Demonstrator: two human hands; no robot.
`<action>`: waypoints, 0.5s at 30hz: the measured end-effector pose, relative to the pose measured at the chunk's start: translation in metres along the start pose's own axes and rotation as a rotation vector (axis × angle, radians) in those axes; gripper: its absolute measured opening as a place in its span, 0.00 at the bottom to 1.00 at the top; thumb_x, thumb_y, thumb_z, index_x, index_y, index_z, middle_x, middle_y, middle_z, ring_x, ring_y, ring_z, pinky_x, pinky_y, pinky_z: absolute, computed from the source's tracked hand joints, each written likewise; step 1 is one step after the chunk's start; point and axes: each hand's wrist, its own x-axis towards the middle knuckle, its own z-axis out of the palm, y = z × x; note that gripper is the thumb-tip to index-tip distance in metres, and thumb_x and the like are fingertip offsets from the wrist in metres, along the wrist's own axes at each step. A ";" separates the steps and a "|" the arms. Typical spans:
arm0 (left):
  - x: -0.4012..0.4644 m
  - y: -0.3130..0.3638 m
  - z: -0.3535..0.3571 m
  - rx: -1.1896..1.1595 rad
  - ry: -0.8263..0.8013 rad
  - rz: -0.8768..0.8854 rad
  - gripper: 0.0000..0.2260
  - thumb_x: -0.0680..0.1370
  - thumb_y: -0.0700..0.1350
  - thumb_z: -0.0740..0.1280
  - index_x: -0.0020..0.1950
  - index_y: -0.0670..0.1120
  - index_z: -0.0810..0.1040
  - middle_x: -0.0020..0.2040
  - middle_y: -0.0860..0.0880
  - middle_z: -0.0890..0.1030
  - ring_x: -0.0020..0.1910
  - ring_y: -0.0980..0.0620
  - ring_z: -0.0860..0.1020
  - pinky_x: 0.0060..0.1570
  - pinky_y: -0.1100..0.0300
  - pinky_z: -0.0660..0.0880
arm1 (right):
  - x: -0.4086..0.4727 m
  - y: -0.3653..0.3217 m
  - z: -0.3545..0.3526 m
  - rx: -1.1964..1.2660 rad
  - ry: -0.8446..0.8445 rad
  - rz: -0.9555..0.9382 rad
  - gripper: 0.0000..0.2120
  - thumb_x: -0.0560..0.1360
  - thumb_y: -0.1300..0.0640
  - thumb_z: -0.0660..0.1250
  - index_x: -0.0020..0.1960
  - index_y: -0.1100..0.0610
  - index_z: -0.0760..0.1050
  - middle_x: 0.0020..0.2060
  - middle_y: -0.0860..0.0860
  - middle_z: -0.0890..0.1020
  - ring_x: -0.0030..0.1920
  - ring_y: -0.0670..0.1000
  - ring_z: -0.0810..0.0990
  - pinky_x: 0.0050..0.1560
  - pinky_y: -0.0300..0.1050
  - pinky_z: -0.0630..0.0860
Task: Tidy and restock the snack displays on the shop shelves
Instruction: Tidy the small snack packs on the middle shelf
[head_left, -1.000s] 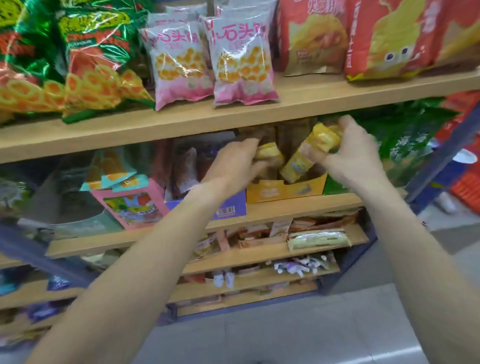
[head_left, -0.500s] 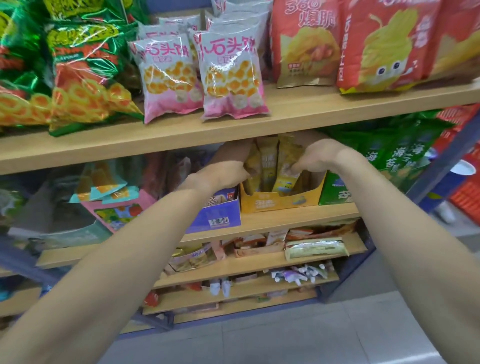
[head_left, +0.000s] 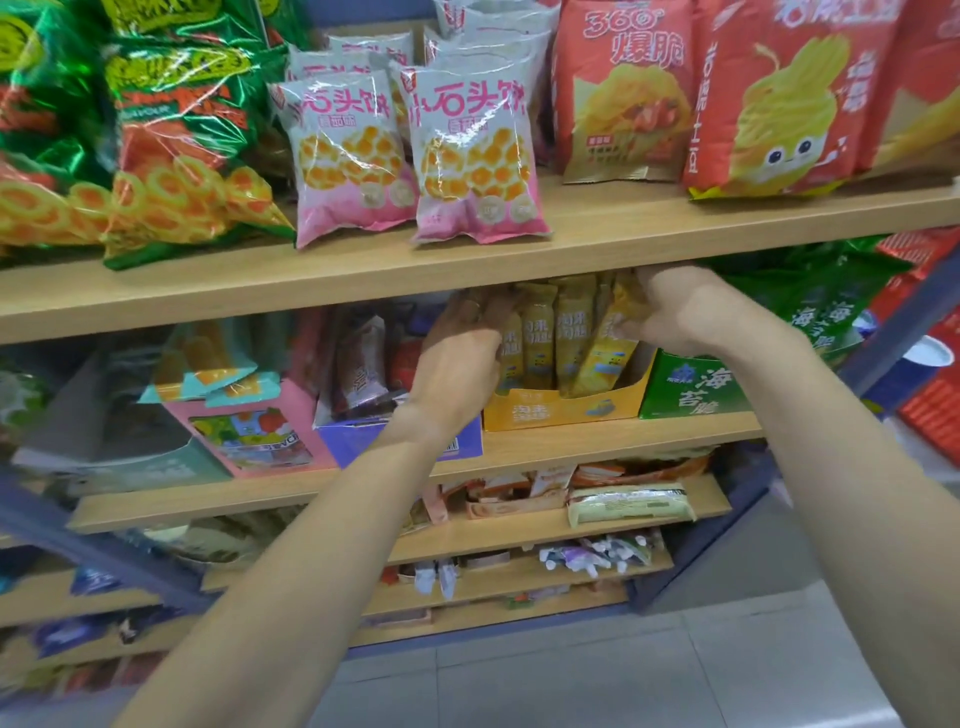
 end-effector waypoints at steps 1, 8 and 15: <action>-0.001 0.002 -0.001 0.024 0.040 0.003 0.07 0.82 0.39 0.63 0.56 0.41 0.79 0.57 0.41 0.81 0.57 0.39 0.79 0.51 0.50 0.73 | -0.001 0.001 -0.003 -0.039 0.001 0.012 0.25 0.79 0.52 0.69 0.72 0.59 0.68 0.67 0.59 0.76 0.66 0.61 0.74 0.58 0.48 0.72; -0.010 0.009 0.005 0.107 0.113 0.046 0.07 0.79 0.38 0.66 0.55 0.43 0.82 0.59 0.41 0.81 0.60 0.40 0.79 0.54 0.50 0.75 | 0.007 -0.005 0.030 -0.196 0.079 -0.114 0.29 0.76 0.65 0.69 0.74 0.56 0.64 0.69 0.60 0.72 0.65 0.63 0.74 0.58 0.56 0.79; -0.030 -0.005 0.016 0.122 0.208 0.171 0.11 0.79 0.40 0.68 0.61 0.43 0.78 0.51 0.41 0.84 0.48 0.39 0.83 0.41 0.51 0.77 | -0.024 -0.025 0.080 -0.205 0.722 -0.054 0.12 0.65 0.74 0.72 0.46 0.67 0.75 0.42 0.66 0.78 0.43 0.65 0.77 0.41 0.56 0.75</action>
